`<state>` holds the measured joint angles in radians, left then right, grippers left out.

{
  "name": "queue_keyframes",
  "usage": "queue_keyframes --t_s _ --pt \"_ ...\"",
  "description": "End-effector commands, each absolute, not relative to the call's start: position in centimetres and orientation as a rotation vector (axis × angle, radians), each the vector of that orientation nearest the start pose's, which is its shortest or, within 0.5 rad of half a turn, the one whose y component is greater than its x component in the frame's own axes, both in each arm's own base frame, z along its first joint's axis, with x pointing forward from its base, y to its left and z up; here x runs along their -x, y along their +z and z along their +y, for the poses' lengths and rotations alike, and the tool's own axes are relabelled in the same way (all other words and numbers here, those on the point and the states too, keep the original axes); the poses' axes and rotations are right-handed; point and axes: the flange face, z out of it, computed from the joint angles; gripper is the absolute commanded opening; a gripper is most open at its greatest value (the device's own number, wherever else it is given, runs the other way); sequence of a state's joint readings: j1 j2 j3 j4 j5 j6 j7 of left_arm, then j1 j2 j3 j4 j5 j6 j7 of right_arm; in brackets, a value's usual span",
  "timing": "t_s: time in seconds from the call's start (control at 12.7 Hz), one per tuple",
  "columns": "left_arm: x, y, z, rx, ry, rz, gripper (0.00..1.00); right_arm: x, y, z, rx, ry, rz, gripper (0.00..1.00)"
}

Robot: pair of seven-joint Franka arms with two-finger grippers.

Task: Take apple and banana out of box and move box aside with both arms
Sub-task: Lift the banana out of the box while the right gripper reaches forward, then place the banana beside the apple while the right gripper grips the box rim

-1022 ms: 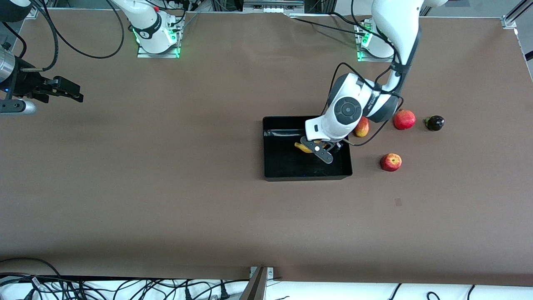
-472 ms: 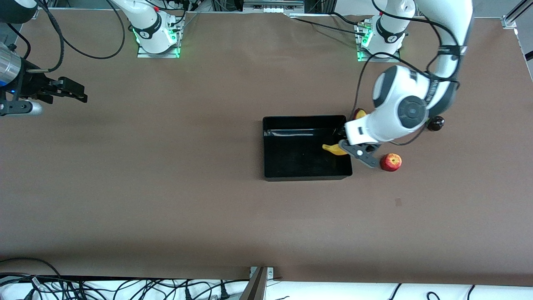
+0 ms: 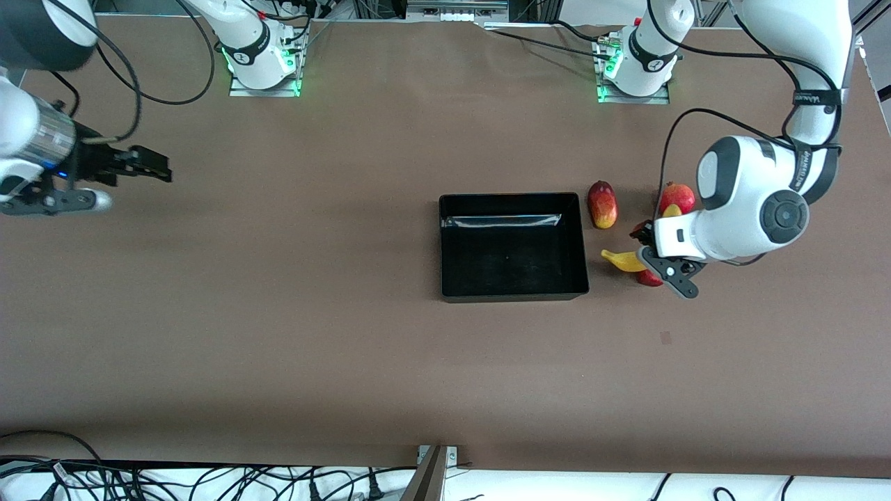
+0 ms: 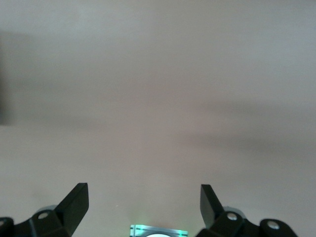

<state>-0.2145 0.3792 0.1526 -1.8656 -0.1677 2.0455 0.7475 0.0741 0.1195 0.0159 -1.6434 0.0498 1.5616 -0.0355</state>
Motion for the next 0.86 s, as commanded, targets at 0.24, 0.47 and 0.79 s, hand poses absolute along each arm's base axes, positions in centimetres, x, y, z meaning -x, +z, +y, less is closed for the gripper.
queue_keyframes --t_s 0.24,0.47,0.79 --pt "-63.9 25.9 4.2 2.895 0.189 1.361 0.0 -60.8 47.3 19.3 2.938 0.315 -0.162 1.0" --pt "-64.0 24.4 8.1 2.817 0.169 1.442 0.0 -60.9 41.9 30.3 2.933 0.193 -0.045 1.0" --pt "-64.0 23.0 11.8 2.73 0.156 1.575 0.0 -56.9 35.6 42.1 2.937 0.146 0.061 1.0"
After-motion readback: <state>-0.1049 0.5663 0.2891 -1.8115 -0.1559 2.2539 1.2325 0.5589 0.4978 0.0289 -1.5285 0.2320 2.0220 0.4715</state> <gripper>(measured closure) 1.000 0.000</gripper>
